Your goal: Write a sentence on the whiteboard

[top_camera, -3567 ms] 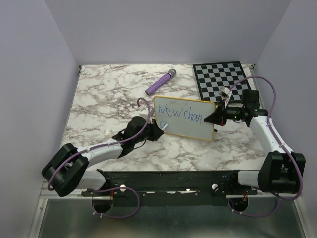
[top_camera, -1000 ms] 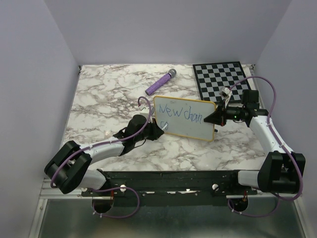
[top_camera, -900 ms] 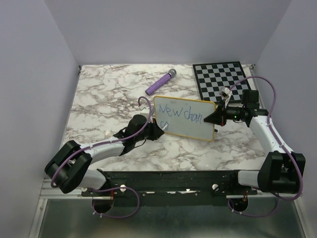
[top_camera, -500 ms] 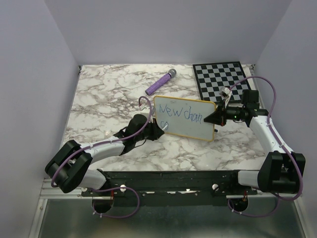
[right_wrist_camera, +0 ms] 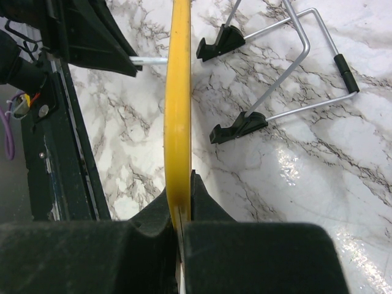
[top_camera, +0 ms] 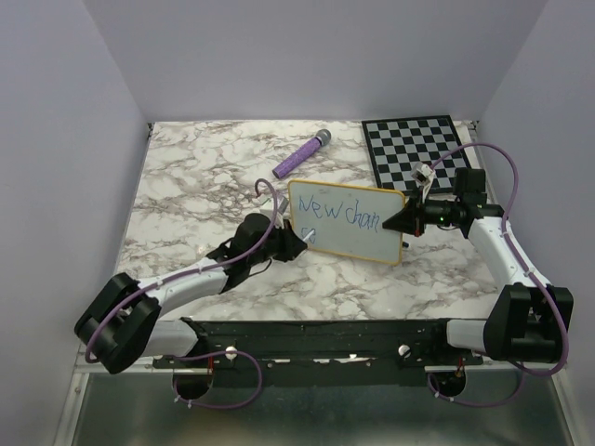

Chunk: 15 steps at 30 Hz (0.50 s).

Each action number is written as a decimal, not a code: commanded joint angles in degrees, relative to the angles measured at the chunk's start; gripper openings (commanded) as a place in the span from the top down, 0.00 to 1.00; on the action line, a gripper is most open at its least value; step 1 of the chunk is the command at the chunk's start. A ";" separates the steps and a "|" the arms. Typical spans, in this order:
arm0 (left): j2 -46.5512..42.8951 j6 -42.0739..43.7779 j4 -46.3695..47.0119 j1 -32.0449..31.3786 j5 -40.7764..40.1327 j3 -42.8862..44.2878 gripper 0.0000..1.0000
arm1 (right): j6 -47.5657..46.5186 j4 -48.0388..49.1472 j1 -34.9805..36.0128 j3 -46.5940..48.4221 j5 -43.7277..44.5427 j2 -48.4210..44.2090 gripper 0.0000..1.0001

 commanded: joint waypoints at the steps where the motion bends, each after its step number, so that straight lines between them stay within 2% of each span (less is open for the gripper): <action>1: -8.39 0.15 0.93 0.19 2.95 0.58 1.00 | -0.51 -1.64 0.15 1.18 -2.22 -0.50 0.99; 8: -24.99 3.04 -11.64 0.54 -0.21 3.13 1.00 | -2.09 -5.86 -1.61 3.47 -18.46 -1.73 0.99; 11: -29.13 4.10 -16.47 0.80 -0.65 4.62 1.00 | -1.65 -6.04 -2.57 3.56 -21.90 -2.26 0.99; 15: -31.69 4.63 -18.84 0.98 -0.56 4.89 1.00 | -1.13 -5.77 -3.02 3.21 -20.86 -2.79 0.99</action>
